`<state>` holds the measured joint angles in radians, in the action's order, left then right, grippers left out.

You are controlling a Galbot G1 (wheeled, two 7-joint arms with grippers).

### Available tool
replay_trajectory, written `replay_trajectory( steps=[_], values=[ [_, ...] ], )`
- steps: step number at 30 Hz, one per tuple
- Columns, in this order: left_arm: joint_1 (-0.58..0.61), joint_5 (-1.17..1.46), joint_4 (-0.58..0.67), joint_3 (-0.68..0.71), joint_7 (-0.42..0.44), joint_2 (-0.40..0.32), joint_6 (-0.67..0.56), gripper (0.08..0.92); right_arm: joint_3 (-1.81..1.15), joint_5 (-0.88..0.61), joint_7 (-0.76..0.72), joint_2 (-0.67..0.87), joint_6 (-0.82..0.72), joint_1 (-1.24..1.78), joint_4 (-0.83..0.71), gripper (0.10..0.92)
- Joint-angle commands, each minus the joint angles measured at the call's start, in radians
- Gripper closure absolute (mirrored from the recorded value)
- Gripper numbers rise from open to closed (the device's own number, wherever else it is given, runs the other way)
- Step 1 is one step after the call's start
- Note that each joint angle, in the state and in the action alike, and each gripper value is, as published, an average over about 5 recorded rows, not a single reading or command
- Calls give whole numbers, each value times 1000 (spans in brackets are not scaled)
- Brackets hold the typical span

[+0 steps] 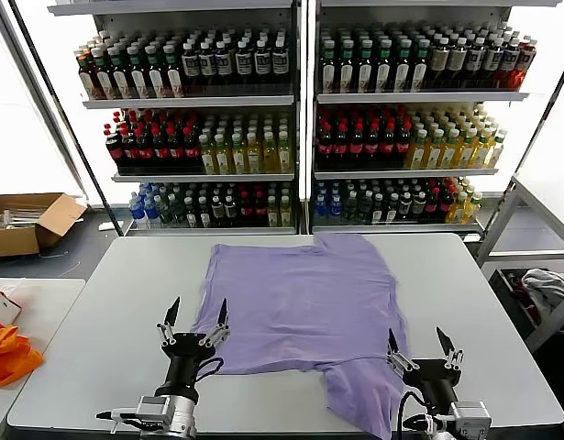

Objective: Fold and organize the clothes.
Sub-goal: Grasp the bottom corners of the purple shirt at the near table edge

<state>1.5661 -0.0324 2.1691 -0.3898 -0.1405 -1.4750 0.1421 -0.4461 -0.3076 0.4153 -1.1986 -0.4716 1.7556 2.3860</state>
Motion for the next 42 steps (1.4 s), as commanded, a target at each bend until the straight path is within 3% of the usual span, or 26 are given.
replay_trajectory(
  steps=[1, 8, 17, 42],
  values=[
    [-13, -33, -52, 4, -21, 11, 149, 177, 16, -82, 46, 6, -55, 50, -9, 203],
    [-22, 9, -92, -5, -21, 41, 205, 177, 82, -90, 61, 3, -94, 62, -1, 203],
    [-8, 50, -57, -45, -5, 99, 312, 177, 126, -71, 71, 15, -106, 21, -21, 203],
    [-6, 167, -105, -62, 3, 122, 328, 178, 193, -83, 99, 5, -101, 1, -99, 203]
  ],
)
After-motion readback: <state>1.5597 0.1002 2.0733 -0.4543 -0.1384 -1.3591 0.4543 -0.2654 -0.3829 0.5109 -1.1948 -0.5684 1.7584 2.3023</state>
